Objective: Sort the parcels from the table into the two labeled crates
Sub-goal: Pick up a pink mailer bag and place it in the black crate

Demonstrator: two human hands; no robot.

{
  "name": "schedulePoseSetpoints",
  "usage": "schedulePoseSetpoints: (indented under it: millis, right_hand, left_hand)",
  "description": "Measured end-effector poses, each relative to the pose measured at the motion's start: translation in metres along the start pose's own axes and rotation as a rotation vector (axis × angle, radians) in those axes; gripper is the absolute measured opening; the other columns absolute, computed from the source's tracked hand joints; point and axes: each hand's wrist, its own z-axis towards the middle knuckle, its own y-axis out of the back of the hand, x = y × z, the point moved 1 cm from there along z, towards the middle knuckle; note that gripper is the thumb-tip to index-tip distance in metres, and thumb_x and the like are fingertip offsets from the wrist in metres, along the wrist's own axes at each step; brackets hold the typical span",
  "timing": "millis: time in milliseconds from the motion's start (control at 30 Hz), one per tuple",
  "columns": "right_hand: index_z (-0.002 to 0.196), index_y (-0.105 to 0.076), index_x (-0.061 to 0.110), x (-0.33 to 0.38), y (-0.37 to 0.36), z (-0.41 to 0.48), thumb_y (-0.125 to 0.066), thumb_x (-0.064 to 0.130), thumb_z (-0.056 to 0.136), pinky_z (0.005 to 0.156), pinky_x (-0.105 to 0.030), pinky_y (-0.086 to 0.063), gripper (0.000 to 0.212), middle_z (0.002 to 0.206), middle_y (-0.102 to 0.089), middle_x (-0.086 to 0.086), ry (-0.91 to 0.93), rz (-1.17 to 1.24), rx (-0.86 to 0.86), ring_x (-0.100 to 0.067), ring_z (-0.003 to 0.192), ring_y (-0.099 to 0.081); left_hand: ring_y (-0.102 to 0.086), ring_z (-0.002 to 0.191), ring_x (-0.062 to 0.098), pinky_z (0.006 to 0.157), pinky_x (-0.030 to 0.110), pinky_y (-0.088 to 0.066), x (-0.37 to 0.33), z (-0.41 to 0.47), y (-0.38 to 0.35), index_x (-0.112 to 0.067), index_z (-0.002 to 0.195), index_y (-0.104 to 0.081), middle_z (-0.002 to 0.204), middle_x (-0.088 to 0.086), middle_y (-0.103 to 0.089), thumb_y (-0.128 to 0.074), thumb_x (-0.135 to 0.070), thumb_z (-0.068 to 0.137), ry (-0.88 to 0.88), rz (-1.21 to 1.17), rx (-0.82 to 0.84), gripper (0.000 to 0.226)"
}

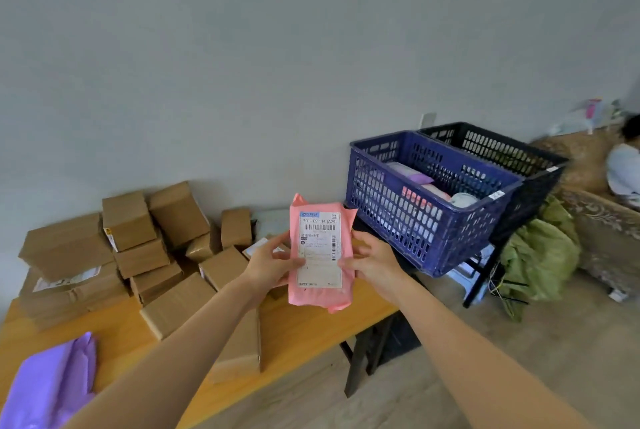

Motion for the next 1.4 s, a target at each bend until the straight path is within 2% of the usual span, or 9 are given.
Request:
schedulePoseSetpoints:
  millis: [233, 433, 567, 700, 1000, 1100, 1167, 1300, 1400]
  right_hand:
    - [0.135, -0.051, 0.014, -0.015, 0.084, -0.019, -0.07, -0.011, 0.076, 0.081, -0.04, -0.059, 0.066, 0.112, -0.07, -0.003, 0.007, 0.025, -0.1, -0.017, 0.104, -0.067]
    - [0.128, -0.055, 0.014, -0.028, 0.172, -0.033, -0.067, -0.015, 0.077, 0.078, -0.042, -0.06, 0.06, 0.106, -0.071, -0.004, 0.012, 0.093, -0.151, -0.018, 0.098, -0.069]
    - [0.127, -0.054, 0.014, -0.034, 0.231, -0.037, -0.068, -0.014, 0.077, 0.081, -0.042, -0.059, 0.059, 0.11, -0.07, -0.007, 0.027, 0.102, -0.159, -0.02, 0.101, -0.068]
    - [0.115, -0.058, 0.021, -0.036, 0.301, -0.04, -0.066, -0.014, 0.077, 0.071, -0.032, -0.059, 0.053, 0.093, -0.075, 0.003, 0.039, 0.091, -0.163, -0.013, 0.089, -0.072]
    - [0.132, -0.05, 0.013, -0.041, 0.429, -0.043, -0.07, -0.01, 0.076, 0.064, -0.018, -0.052, 0.063, 0.105, -0.067, 0.0, 0.068, -0.038, -0.207, -0.011, 0.096, -0.065]
    - [0.128, -0.05, 0.018, -0.039, 0.455, -0.036, -0.069, -0.01, 0.078, 0.061, -0.015, -0.052, 0.06, 0.106, -0.066, 0.001, 0.071, -0.011, -0.233, -0.01, 0.1, -0.064]
    - [0.127, -0.05, 0.02, -0.038, 0.476, -0.027, -0.069, -0.011, 0.077, 0.063, -0.018, -0.055, 0.062, 0.11, -0.065, 0.0, 0.067, 0.005, -0.246, -0.008, 0.101, -0.063]
    - [0.138, -0.045, 0.014, -0.038, 0.517, 0.002, -0.068, -0.011, 0.077, 0.093, -0.043, -0.053, 0.07, 0.122, -0.061, -0.01, 0.06, -0.032, -0.281, -0.021, 0.115, -0.058]
    - [0.136, -0.046, 0.014, -0.036, 0.547, 0.031, -0.067, -0.014, 0.077, 0.079, -0.036, -0.056, 0.068, 0.117, -0.063, -0.009, 0.058, 0.02, -0.294, -0.021, 0.108, -0.061]
  left_hand:
    - [-0.067, 0.101, 0.03, 0.084, 0.052, -0.056, -0.003, 0.017, -0.086, -0.025, 0.137, -0.044, 0.113, 0.013, -0.065, -0.07, -0.001, 0.084, 0.005, 0.07, 0.084, 0.064]
    - [-0.068, 0.096, 0.025, 0.078, 0.046, -0.059, -0.006, 0.024, -0.178, -0.031, 0.127, -0.046, 0.107, 0.009, -0.066, -0.072, -0.005, 0.083, 0.025, 0.107, 0.1, 0.057]
    - [-0.067, 0.098, 0.025, 0.074, 0.041, -0.06, -0.01, 0.03, -0.239, -0.029, 0.133, -0.046, 0.109, 0.01, -0.066, -0.071, -0.005, 0.084, 0.03, 0.123, 0.104, 0.06]
    - [-0.068, 0.098, 0.028, 0.081, 0.045, -0.059, -0.014, 0.037, -0.309, -0.023, 0.136, -0.046, 0.108, 0.013, -0.067, -0.07, -0.002, 0.084, 0.012, 0.127, 0.096, 0.061]
    - [-0.07, 0.095, 0.028, 0.082, 0.048, -0.058, -0.022, 0.061, -0.435, -0.021, 0.137, -0.044, 0.107, 0.012, -0.069, -0.07, 0.0, 0.083, 0.052, 0.167, 0.123, 0.063]
    - [-0.071, 0.093, 0.026, 0.073, 0.042, -0.061, -0.032, 0.08, -0.462, -0.02, 0.137, -0.045, 0.106, 0.011, -0.07, -0.069, 0.003, 0.083, 0.049, 0.158, 0.153, 0.062]
    - [-0.072, 0.09, 0.025, 0.069, 0.04, -0.061, -0.036, 0.098, -0.481, -0.019, 0.135, -0.047, 0.104, 0.008, -0.071, -0.069, 0.005, 0.083, 0.063, 0.135, 0.169, 0.061]
    - [-0.072, 0.089, 0.026, 0.077, 0.045, -0.06, -0.041, 0.139, -0.517, -0.014, 0.13, -0.051, 0.101, 0.008, -0.073, -0.068, 0.008, 0.083, 0.067, 0.107, 0.215, 0.055]
    - [-0.073, 0.088, 0.025, 0.075, 0.042, -0.06, -0.049, 0.175, -0.541, -0.013, 0.129, -0.053, 0.101, 0.007, -0.074, -0.067, 0.009, 0.083, 0.037, 0.092, 0.245, 0.052]
